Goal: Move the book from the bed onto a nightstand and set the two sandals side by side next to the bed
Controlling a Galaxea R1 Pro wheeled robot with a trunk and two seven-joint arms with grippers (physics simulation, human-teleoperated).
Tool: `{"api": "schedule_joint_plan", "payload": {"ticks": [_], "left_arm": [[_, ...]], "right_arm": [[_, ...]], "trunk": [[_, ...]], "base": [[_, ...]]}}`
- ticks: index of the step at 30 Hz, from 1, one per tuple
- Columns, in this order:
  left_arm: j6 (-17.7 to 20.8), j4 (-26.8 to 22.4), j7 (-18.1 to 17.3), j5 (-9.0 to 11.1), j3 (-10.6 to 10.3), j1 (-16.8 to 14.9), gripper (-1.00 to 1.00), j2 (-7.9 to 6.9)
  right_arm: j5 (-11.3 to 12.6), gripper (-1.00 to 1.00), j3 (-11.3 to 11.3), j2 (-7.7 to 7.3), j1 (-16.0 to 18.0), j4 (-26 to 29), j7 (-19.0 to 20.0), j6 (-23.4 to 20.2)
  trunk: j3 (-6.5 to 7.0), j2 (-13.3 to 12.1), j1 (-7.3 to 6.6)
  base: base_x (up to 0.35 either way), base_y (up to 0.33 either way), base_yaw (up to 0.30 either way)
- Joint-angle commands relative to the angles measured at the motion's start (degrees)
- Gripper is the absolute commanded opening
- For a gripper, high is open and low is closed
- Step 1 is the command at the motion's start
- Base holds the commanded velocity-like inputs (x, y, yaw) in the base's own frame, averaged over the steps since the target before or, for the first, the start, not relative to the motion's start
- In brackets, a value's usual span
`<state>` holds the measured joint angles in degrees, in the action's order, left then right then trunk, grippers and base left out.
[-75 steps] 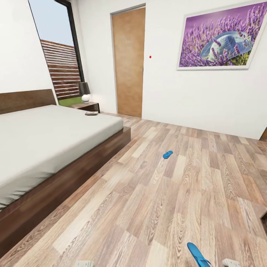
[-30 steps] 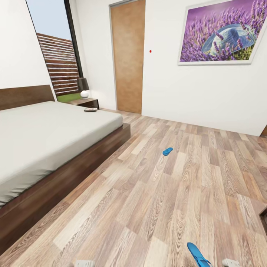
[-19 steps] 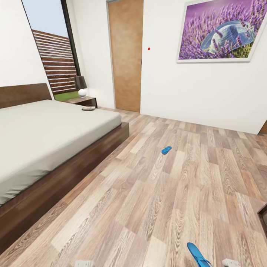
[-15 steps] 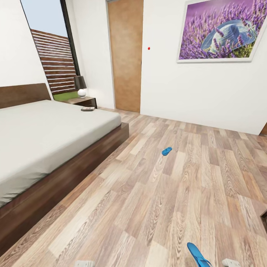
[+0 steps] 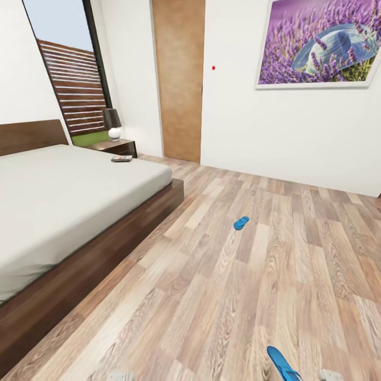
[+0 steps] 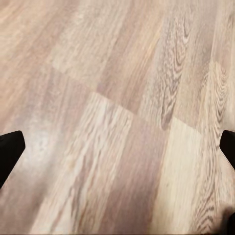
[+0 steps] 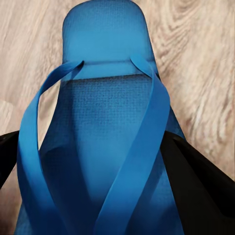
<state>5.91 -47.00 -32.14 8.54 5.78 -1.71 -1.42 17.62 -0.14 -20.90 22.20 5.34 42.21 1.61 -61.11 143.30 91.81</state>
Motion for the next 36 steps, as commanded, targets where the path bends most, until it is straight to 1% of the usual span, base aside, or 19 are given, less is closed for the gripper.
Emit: {"api": "schedule_joint_plan", "payload": {"ticks": [1,10,18,25,32,36], "left_arm": [[0.6,0.0,-0.3,0.6,0.1,0.0,1.00,0.01],[0.6,0.0,-0.4,0.6,0.1,0.0,1.00,0.01],[0.6,0.0,-0.4,0.6,0.1,0.0,1.00,0.01],[0.6,0.0,-0.4,0.6,0.1,0.0,1.00,0.01],[0.6,0.0,-0.4,0.6,0.1,0.0,1.00,0.01],[0.6,0.0,-0.4,0.6,0.1,0.0,1.00,0.01]], "right_arm": [[0.1,-1.00,0.0,-0.01,0.0,-0.1,0.2,0.1],[0.1,-1.00,0.0,-0.01,0.0,-0.1,0.1,0.2],[0.1,-1.00,0.0,-0.01,0.0,-0.1,0.2,0.1],[0.1,-1.00,0.0,-0.01,0.0,0.0,0.1,0.2],[0.1,-1.00,0.0,-0.01,0.0,-0.1,0.2,0.1],[0.1,-1.00,0.0,-0.01,0.0,-0.1,0.1,0.1]], "trunk": [[-0.05,0.0,0.02],[-0.05,0.0,0.02],[-0.05,0.0,0.02],[-0.05,0.0,0.02],[-0.05,0.0,0.02],[-0.05,0.0,0.02]], "base": [[0.324,0.046,0.000],[0.326,0.086,-0.005],[0.326,0.106,-0.160],[0.325,0.107,-0.033],[0.317,0.106,-0.123],[0.206,0.065,-0.034]]}}
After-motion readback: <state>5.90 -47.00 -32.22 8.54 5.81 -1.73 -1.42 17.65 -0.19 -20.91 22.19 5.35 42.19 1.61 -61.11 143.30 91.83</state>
